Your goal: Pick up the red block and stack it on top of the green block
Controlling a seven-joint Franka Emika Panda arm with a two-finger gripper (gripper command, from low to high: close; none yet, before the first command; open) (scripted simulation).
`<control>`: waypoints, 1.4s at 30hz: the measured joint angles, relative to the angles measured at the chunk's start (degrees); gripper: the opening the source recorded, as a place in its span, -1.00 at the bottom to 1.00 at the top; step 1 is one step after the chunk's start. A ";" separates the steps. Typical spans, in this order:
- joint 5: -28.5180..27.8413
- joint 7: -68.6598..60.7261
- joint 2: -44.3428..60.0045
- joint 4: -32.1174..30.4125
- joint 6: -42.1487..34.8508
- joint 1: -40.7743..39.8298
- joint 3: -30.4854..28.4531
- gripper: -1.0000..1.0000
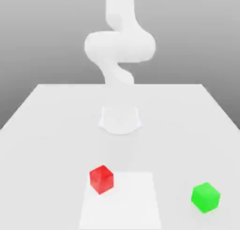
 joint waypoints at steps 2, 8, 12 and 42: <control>-0.69 4.57 4.11 -2.99 2.71 -2.29 1.71 0.00; -2.50 17.69 16.17 -11.60 10.51 -8.12 5.16 0.00; -2.92 26.21 24.56 -17.53 15.92 -11.44 6.46 0.00; 0.08 38.89 43.97 -26.97 29.99 -12.05 4.10 -1.00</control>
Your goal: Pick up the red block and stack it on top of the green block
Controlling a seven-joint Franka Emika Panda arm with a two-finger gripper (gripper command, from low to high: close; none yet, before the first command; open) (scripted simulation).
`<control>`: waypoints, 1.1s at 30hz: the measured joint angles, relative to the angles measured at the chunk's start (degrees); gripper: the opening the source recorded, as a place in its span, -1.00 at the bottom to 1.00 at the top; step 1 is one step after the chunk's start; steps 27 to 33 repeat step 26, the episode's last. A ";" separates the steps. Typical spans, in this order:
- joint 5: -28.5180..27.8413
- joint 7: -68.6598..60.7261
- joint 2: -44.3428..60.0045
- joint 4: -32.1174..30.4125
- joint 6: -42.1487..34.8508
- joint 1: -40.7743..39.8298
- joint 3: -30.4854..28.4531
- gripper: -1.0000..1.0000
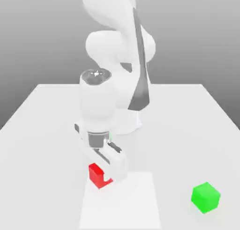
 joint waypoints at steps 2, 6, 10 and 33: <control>0.89 -0.72 -2.99 -0.55 -2.58 0.32 -0.02 -1.00; 1.45 1.41 -2.69 3.29 -6.36 5.75 3.55 -1.00; 0.59 5.37 -0.54 8.64 -9.69 13.19 7.07 -1.00; -9.96 19.60 13.53 19.85 -7.37 27.10 9.12 1.00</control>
